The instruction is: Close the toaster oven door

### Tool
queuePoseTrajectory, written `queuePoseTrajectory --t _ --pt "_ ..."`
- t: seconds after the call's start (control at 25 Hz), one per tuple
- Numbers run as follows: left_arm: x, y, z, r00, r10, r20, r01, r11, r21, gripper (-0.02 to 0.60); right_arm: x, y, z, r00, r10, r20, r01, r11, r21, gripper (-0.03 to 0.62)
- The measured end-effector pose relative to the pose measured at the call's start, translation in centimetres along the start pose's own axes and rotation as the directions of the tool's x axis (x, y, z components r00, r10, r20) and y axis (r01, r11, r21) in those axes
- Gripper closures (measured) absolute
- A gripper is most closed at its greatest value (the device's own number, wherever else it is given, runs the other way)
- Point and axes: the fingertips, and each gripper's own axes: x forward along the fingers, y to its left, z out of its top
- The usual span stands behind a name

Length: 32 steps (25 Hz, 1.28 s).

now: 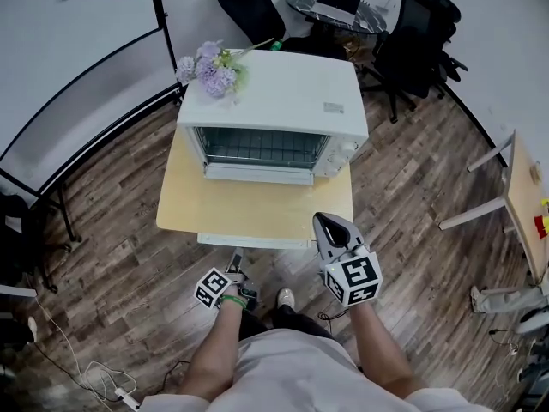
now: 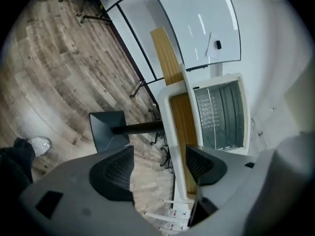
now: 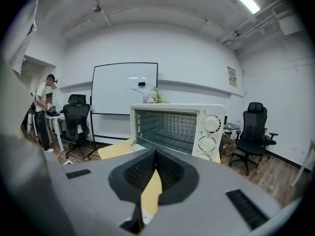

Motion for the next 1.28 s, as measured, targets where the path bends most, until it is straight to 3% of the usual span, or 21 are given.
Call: queuePoseTrajectory --t 0.12,0.32,0.64,1.0,1.28 --pt "0.6 0.3 0.2 0.999 -0.024 0.025 0.026 0.997 -0.074 0.25 -0.2 -0.2 -0.2 1.0 -0.002 -0.011 0.002 1.0 -0.01 0.592" --pt "1.6 0.1 0.6 0.998 -0.053 0.038 0.057 0.991 -0.118 0.277 -0.6 -0.8 0.0 1.0 -0.011 -0.011 0.011 1.0 -0.012 0.592" --pt "2.1 -1.9 0.8 0.981 -0.17 0.091 0.184 0.968 -0.171 0.501 -1.0 -2.0 0.9 0.999 -0.036 0.022 0.036 0.999 0.018 0.592" --pt "1.5 -2.8 0.8 0.98 -0.178 0.087 0.191 0.967 -0.17 0.506 -1.4 -2.4 2.2 0.995 -0.055 0.083 0.05 0.997 0.052 0.592" --pt "-0.1 -5.7 1.0 0.968 -0.238 0.075 0.247 0.957 -0.151 0.514 -1.5 -2.9 4.7 0.986 -0.064 0.157 0.054 0.996 0.065 0.592"
